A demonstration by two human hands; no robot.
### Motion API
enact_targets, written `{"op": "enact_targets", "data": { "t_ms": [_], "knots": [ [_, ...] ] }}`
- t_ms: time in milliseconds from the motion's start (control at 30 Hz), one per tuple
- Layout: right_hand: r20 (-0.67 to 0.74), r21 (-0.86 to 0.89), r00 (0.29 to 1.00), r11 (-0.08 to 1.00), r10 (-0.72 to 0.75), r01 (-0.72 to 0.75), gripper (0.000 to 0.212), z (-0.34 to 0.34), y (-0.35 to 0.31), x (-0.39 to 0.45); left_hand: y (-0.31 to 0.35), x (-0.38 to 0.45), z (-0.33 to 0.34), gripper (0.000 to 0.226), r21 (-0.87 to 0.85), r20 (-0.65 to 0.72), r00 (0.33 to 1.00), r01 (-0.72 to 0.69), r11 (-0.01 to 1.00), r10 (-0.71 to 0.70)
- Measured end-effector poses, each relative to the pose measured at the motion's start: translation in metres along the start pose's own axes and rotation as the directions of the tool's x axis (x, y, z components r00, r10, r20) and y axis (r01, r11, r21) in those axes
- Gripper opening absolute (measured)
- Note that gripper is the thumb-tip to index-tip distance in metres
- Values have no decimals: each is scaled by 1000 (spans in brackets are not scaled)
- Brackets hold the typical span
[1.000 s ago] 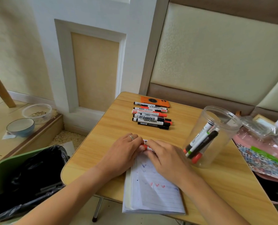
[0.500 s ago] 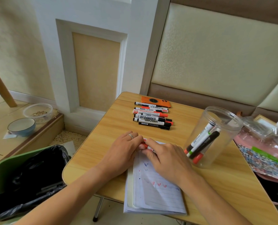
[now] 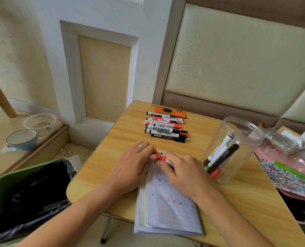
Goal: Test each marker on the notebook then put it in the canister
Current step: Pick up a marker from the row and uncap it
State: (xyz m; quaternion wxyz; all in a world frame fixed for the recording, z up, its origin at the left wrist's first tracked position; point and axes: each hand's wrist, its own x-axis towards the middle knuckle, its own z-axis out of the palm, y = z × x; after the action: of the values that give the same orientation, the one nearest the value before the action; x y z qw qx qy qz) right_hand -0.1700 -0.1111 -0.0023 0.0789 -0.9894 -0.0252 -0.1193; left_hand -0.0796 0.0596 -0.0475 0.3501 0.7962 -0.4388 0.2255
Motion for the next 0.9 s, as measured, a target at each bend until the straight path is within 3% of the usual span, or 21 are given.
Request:
{"op": "enact_targets", "data": {
  "t_ms": [167,367,700,900],
  "knots": [
    [51,-36,997,998,51,-49,35,9,7,-1,-15,2,-1,25,-7,-10,984,181,984,-181],
    [129,-115,992,993,9,6,25,19,2,-3,-32,19,11,12,-22,23,896,444,896,-443],
    [109,-85,994,996,-5,15,26,19,3,-3,-40,30,29,26,68,122,886,442,894,-448],
    [41,115,993,987,111,-116,20,19,7,-3,-24,12,16,38,-74,115,860,507,859,-498]
  ]
}}
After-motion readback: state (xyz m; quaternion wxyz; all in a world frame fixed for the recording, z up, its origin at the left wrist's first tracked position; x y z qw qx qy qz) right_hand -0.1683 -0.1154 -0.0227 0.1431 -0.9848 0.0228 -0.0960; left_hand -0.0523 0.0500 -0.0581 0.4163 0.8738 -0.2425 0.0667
